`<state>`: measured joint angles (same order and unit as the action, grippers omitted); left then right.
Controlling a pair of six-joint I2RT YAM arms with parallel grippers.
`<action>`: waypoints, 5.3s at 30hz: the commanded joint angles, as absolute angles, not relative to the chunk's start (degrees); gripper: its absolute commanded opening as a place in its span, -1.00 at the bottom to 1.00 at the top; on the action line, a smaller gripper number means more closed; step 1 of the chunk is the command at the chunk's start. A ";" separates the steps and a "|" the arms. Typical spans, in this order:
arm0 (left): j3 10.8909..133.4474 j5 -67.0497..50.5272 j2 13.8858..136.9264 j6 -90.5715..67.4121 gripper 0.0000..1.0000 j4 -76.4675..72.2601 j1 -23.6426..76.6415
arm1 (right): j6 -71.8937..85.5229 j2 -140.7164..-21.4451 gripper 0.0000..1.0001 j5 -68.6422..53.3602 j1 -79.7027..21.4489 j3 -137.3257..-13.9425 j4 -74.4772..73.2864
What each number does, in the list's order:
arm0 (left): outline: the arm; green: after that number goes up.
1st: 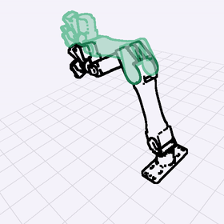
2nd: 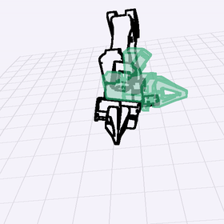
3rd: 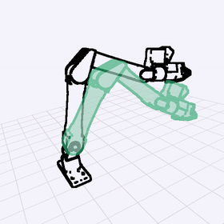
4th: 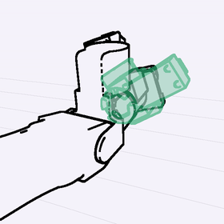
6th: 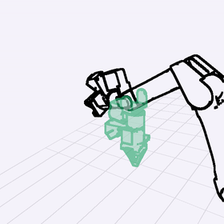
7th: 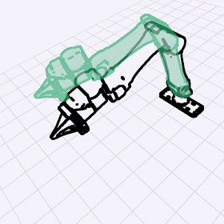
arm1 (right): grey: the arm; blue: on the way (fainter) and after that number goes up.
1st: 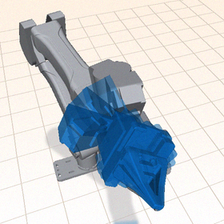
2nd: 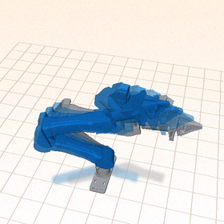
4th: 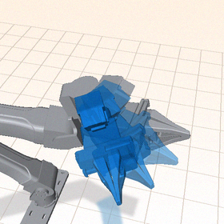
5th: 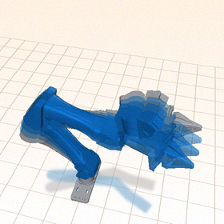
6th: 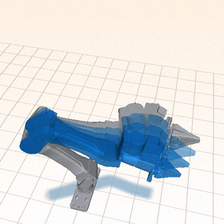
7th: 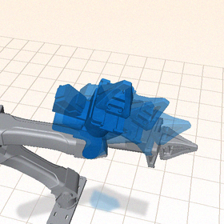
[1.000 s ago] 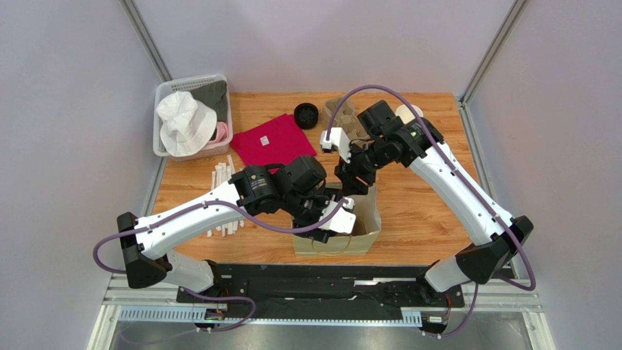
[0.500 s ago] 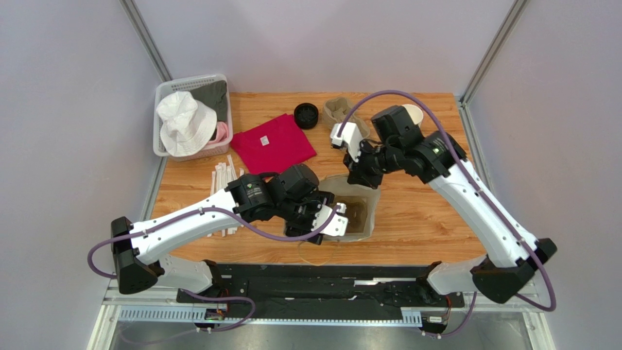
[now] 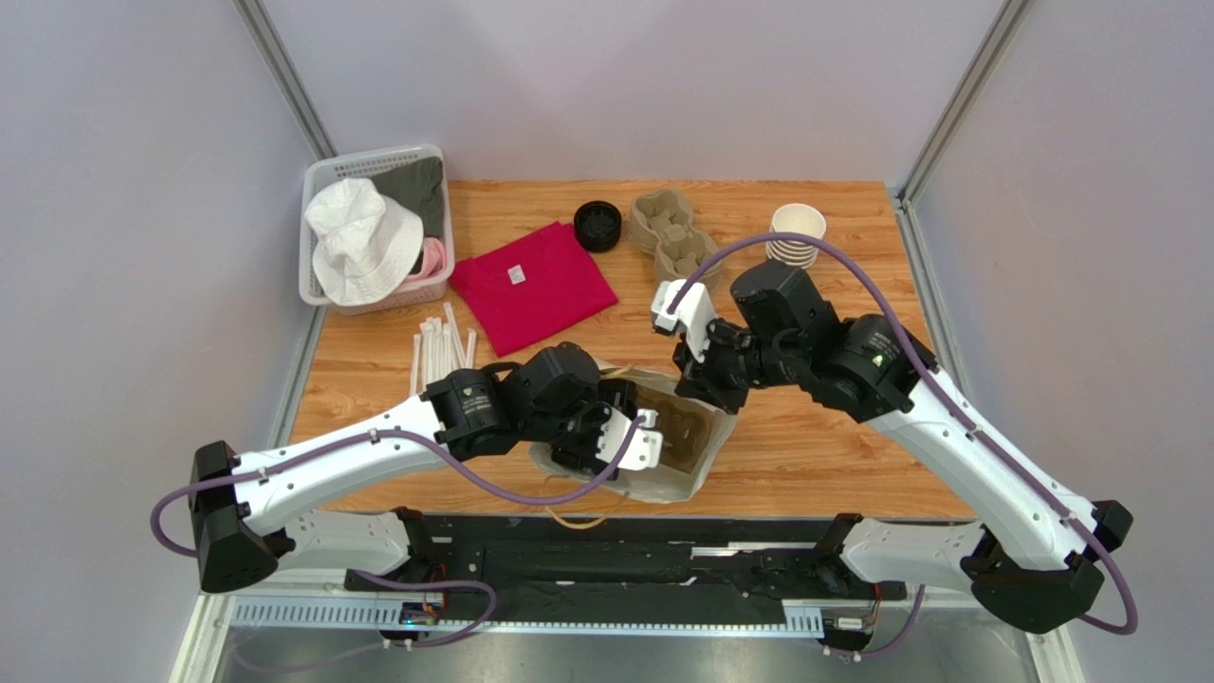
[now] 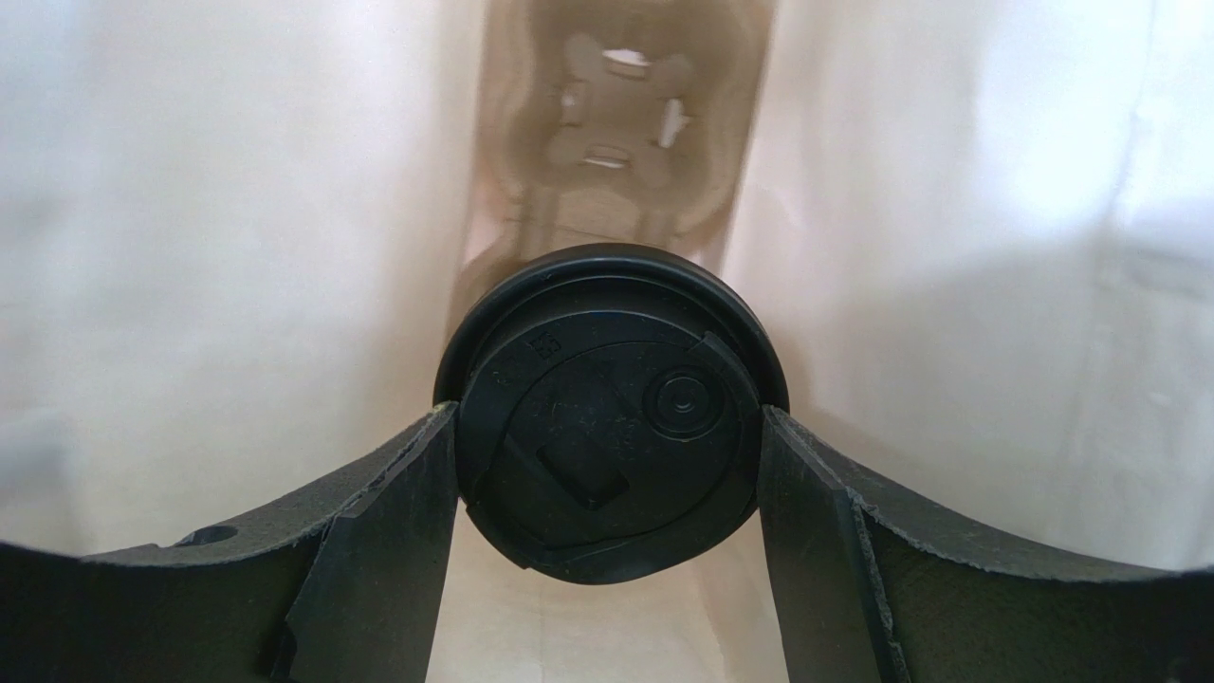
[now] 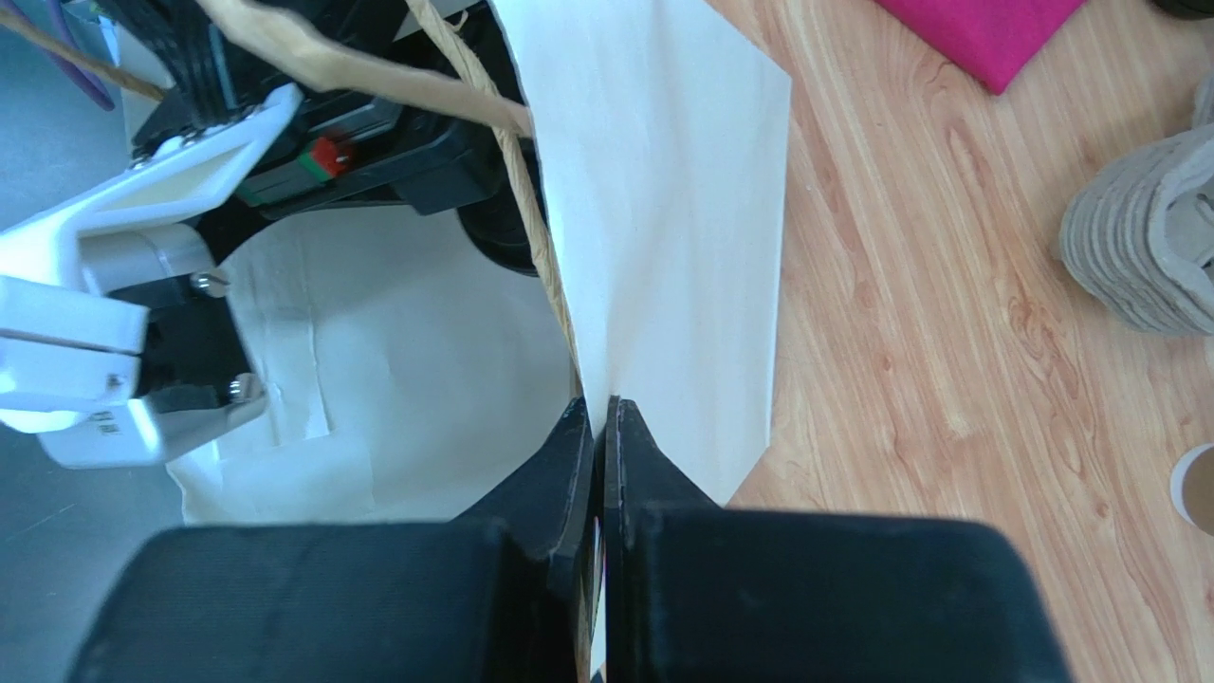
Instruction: Pack the takeout coffee
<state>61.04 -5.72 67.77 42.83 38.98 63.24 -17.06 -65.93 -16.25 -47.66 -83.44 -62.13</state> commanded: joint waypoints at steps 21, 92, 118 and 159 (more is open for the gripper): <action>54.32 3.69 65.30 50.44 -1.00 27.78 63.81 | -7.21 -67.67 -1.00 -13.71 -50.36 -84.63 -56.16; 61.96 -11.07 86.74 54.75 -1.00 46.14 53.00 | -13.01 -74.79 -1.00 -22.76 -40.34 -84.47 -53.53; 60.21 -9.06 98.97 54.32 -1.00 45.00 52.73 | -17.14 -75.15 -1.00 -25.93 -35.33 -82.70 -53.09; 46.06 3.51 75.76 46.14 -1.00 15.91 56.42 | -24.70 -62.75 0.05 -8.00 -48.87 -73.12 -49.56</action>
<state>48.12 3.64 75.53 47.86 15.07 56.29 -25.39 -62.13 -4.80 -49.34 -70.04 -43.40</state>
